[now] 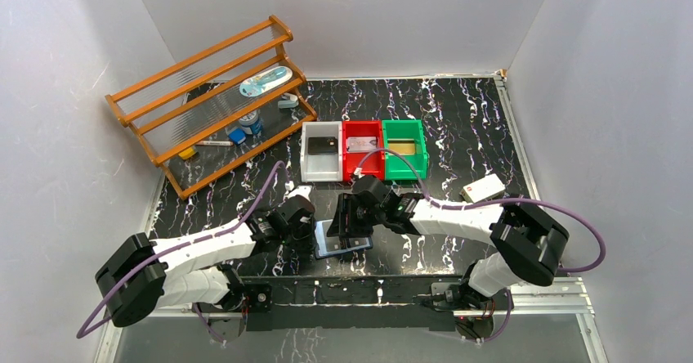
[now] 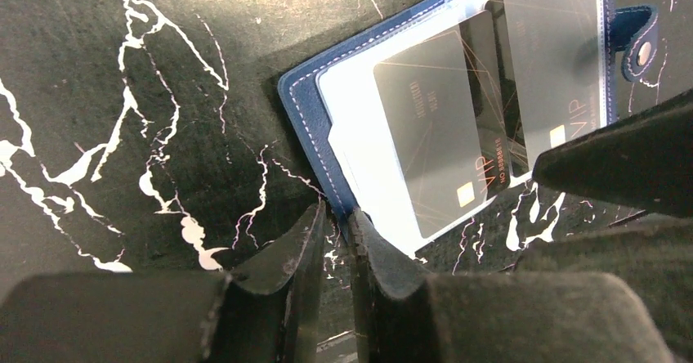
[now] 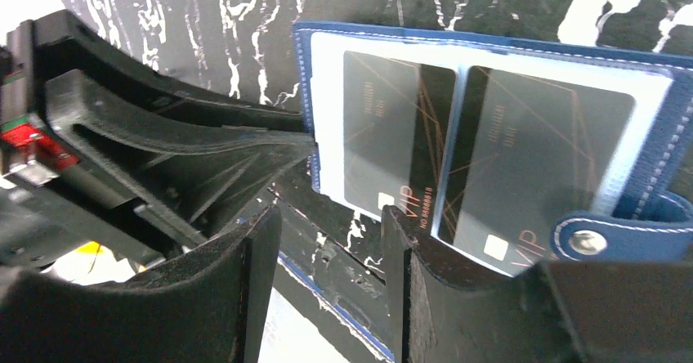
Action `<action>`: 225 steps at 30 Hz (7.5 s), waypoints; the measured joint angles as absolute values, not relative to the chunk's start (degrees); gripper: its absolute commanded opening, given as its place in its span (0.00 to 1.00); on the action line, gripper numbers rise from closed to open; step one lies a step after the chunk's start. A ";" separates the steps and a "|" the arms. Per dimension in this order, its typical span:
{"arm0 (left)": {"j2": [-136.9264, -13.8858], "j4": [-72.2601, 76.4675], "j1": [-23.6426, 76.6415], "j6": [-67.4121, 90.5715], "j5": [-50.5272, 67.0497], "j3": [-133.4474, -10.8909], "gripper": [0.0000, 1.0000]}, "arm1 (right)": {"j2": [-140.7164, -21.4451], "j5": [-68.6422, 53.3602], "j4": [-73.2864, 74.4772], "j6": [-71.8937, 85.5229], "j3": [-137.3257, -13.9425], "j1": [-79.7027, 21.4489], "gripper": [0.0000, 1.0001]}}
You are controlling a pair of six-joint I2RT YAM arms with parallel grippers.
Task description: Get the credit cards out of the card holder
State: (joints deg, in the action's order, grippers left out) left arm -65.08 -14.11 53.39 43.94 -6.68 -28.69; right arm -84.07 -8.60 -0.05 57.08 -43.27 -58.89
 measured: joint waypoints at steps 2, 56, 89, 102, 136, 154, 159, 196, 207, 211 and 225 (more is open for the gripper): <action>-64.71 -14.72 53.39 44.10 -7.05 -28.77 0.21 | -84.07 -7.16 1.08 57.06 -43.27 -58.89 0.56; -66.83 -7.16 46.57 43.66 8.36 -33.12 0.35 | -87.88 -15.55 -11.51 59.81 -35.11 -51.72 0.54; -71.31 -4.71 46.54 43.07 9.21 -28.56 0.26 | -88.88 -16.82 -16.43 63.00 -32.82 -51.70 0.17; -70.83 -5.08 46.54 43.00 8.29 -28.47 0.26 | -88.58 -16.36 -16.21 62.72 -32.77 -51.42 0.06; -66.24 -3.92 46.54 43.20 8.93 -32.47 0.47 | -86.46 -17.08 -15.55 61.67 -30.09 -48.42 0.09; -75.77 1.72 46.33 45.41 12.86 -29.71 0.38 | -87.22 -18.00 -18.76 62.76 -28.45 -48.29 0.22; -75.57 1.19 46.33 45.04 12.45 -29.74 0.37 | -87.24 -18.24 -21.28 63.61 -27.73 -47.97 0.30; -65.54 -11.86 46.33 42.54 4.45 -31.62 0.55 | -81.84 -23.55 -21.74 60.64 -24.99 -45.04 0.08; -65.43 -8.45 46.33 41.32 9.10 -33.12 0.51 | -86.83 -24.99 -26.39 63.59 -26.74 -46.68 0.09; -67.61 -2.81 46.33 41.36 13.96 -32.29 0.50 | -87.90 -25.04 -27.42 64.38 -26.57 -46.68 0.09; -76.82 -2.92 46.33 40.18 16.36 -32.27 0.40 | -88.60 -24.18 -29.82 66.50 -24.56 -46.89 0.19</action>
State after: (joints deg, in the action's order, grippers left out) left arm -76.82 -2.92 46.33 40.18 16.36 -32.27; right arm -88.60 -24.18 -29.82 66.50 -24.56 -46.89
